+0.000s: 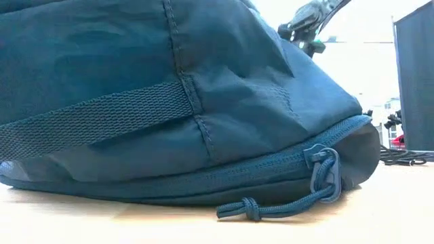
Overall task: Unpack backpack
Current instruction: Remove the black portable pill from the backpack
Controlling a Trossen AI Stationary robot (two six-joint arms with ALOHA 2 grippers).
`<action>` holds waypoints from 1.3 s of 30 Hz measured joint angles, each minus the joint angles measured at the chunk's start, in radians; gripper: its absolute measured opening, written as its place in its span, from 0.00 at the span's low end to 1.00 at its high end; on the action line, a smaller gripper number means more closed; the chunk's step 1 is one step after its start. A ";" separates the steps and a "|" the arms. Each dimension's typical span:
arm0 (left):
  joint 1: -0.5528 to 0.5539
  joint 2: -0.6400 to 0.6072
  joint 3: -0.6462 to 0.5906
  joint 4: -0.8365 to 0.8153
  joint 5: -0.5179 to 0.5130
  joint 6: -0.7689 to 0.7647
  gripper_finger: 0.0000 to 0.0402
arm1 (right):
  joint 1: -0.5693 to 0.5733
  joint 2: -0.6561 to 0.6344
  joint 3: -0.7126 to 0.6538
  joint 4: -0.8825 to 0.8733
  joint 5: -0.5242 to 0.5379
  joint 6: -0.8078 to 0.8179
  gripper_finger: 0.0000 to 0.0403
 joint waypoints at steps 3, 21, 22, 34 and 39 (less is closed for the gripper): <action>0.009 0.026 0.013 -0.023 0.001 -0.001 0.54 | -0.001 0.048 0.000 0.021 -0.006 -0.004 0.01; 0.039 0.184 0.022 -0.056 -0.007 -0.002 0.54 | -0.007 0.100 -0.004 0.283 -0.363 -0.059 0.00; 0.039 0.184 0.021 -0.054 -0.008 -0.002 0.54 | -0.007 0.100 -0.004 0.293 -0.382 -0.051 0.00; 0.013 0.185 0.017 -0.024 -0.070 0.026 0.55 | -0.008 0.099 -0.004 0.332 -0.469 -0.023 0.00; 0.005 0.165 0.015 -0.033 -0.078 0.044 0.55 | -0.008 0.098 -0.004 0.336 -0.513 -0.012 0.00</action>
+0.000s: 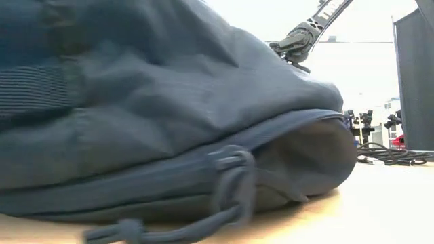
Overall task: Unpack backpack
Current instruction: Remove the black portable pill from the backpack
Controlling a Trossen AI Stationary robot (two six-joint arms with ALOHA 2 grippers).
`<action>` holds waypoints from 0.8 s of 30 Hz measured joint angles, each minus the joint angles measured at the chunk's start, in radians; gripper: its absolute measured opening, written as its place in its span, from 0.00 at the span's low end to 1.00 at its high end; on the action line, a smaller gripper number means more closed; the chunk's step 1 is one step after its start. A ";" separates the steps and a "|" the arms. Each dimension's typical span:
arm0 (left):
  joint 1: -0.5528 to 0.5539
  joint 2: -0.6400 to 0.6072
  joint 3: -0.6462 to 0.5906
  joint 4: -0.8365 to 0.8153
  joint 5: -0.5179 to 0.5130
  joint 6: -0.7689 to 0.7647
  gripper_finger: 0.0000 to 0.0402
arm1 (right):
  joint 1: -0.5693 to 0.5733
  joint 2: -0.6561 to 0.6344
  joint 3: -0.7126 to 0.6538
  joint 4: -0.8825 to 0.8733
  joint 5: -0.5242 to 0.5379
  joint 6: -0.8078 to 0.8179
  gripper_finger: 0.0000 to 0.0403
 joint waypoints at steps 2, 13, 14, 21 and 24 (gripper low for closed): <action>0.000 -0.016 -0.001 -0.010 0.004 0.001 0.55 | 0.001 0.000 0.000 0.005 -0.024 0.000 0.00; -0.014 -0.036 -0.002 -0.050 0.012 -0.005 0.55 | 0.001 -0.003 0.002 0.071 -0.125 0.036 0.00; -0.018 -0.036 -0.002 -0.041 -0.006 -0.010 0.55 | 0.001 -0.003 0.003 0.099 -0.167 0.046 0.00; -0.026 -0.039 0.006 0.003 -0.187 -0.001 0.54 | 0.030 -0.010 0.012 0.263 -0.286 0.130 0.00; -0.027 -0.055 0.008 -0.008 -0.177 0.007 0.54 | 0.036 -0.034 0.020 0.252 -0.259 0.131 0.00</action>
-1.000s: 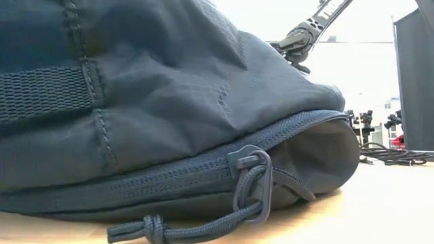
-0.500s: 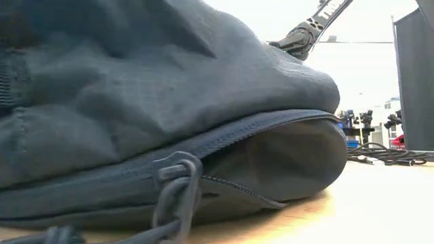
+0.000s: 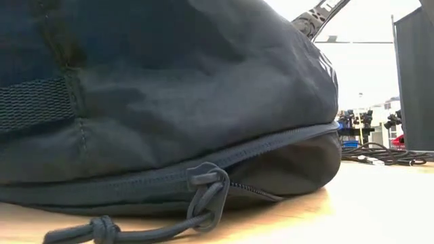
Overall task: Unpack backpack
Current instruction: Remove the black portable pill from the backpack
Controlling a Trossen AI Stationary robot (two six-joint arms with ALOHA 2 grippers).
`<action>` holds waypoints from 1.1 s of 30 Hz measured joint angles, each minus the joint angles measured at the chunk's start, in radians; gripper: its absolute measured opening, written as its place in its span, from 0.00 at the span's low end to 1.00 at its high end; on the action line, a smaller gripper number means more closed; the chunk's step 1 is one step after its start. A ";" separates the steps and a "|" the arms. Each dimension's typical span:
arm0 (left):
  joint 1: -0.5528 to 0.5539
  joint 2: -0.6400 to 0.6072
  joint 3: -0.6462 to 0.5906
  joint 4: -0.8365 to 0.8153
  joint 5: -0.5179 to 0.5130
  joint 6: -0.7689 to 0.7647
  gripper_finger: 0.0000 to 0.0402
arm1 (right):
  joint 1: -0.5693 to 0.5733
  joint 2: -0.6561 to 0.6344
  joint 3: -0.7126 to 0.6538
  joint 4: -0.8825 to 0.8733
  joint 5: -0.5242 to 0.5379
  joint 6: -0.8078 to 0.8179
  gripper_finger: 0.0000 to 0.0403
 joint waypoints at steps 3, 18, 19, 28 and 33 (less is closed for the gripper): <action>0.002 -0.018 0.000 -0.036 0.001 -0.005 0.54 | 0.008 -0.024 0.002 -0.046 0.045 -0.024 0.00; 0.077 -0.180 -0.051 -0.149 0.256 -0.110 0.54 | 0.077 -0.185 -0.001 -0.375 0.436 -0.094 0.00; 0.077 -0.180 -0.053 -0.152 0.291 -0.118 0.54 | 0.082 -0.189 -0.001 -0.379 0.443 -0.094 0.00; 0.042 -0.142 -0.059 -0.280 0.374 -0.188 0.54 | 0.090 -0.196 -0.001 -0.376 0.464 -0.099 0.00; 0.070 -0.130 -0.059 -0.382 0.283 -0.204 0.54 | 0.090 -0.195 -0.002 -0.379 0.473 -0.100 0.00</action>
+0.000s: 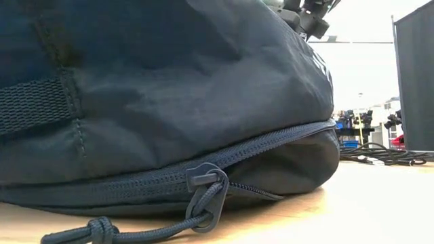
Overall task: Unpack backpack
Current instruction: Remove the black portable pill from the backpack
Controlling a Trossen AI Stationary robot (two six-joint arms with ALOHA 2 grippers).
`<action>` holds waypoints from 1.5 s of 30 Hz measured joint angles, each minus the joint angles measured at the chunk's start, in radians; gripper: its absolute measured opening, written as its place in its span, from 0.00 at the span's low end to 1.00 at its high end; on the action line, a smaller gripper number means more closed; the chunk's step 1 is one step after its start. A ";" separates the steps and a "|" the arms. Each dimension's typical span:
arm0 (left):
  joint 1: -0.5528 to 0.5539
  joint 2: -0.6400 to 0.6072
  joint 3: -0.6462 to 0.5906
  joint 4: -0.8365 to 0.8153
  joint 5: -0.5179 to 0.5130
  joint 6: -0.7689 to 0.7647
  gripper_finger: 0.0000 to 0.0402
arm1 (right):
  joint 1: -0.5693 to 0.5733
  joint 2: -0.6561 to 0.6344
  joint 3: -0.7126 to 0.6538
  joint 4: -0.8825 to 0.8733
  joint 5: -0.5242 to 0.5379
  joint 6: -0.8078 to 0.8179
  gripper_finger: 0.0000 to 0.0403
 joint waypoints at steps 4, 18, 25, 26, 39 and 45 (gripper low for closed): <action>0.039 -0.008 -0.002 -0.001 -0.025 -0.009 0.54 | 0.007 0.000 0.000 0.000 0.007 -0.001 0.00; 0.117 -0.002 -0.077 0.167 -0.011 0.048 0.54 | 0.024 0.000 0.000 0.006 0.017 -0.001 0.01; 0.132 -0.002 -0.080 0.197 0.031 0.066 0.54 | 0.025 0.001 0.000 0.008 0.019 -0.001 0.00; 0.132 -0.002 -0.087 0.207 0.031 0.066 0.53 | 0.025 0.001 0.000 0.009 0.019 -0.001 0.00; 0.132 -0.002 -0.130 0.298 0.051 0.062 0.30 | 0.025 0.001 0.000 0.032 0.020 -0.001 0.01; 0.132 -0.002 -0.130 0.295 0.052 0.062 0.09 | 0.025 0.001 0.000 0.033 0.020 -0.001 0.01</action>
